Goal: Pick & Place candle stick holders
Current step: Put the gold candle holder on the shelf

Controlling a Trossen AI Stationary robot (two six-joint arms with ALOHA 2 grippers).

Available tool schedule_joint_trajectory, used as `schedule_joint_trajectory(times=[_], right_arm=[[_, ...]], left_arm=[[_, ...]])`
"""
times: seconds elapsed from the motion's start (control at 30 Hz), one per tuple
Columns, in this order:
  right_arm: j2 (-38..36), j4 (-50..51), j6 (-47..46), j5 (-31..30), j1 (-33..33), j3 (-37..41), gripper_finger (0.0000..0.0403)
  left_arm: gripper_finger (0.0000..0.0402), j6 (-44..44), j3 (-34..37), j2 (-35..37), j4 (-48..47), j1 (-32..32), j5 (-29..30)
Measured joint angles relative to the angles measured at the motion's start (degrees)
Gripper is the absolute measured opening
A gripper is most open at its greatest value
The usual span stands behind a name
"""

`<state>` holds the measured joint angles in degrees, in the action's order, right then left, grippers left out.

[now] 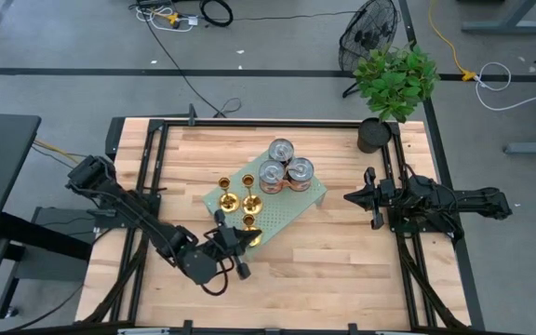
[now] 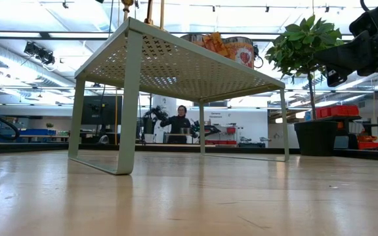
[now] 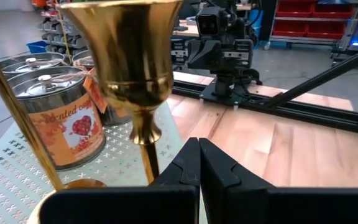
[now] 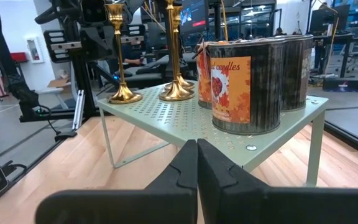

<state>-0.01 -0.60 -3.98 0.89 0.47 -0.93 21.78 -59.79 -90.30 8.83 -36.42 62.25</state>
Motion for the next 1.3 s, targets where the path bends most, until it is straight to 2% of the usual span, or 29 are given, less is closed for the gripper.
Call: schedule_joint_trajectory(times=[1.3], right_arm=[[0.0, 0.0, 0.0, 0.0, 0.0, 0.0, 0.0003]], left_arm=[[0.0000, -0.7, -0.1, -0.1, -10.3, -0.2, 7.2]])
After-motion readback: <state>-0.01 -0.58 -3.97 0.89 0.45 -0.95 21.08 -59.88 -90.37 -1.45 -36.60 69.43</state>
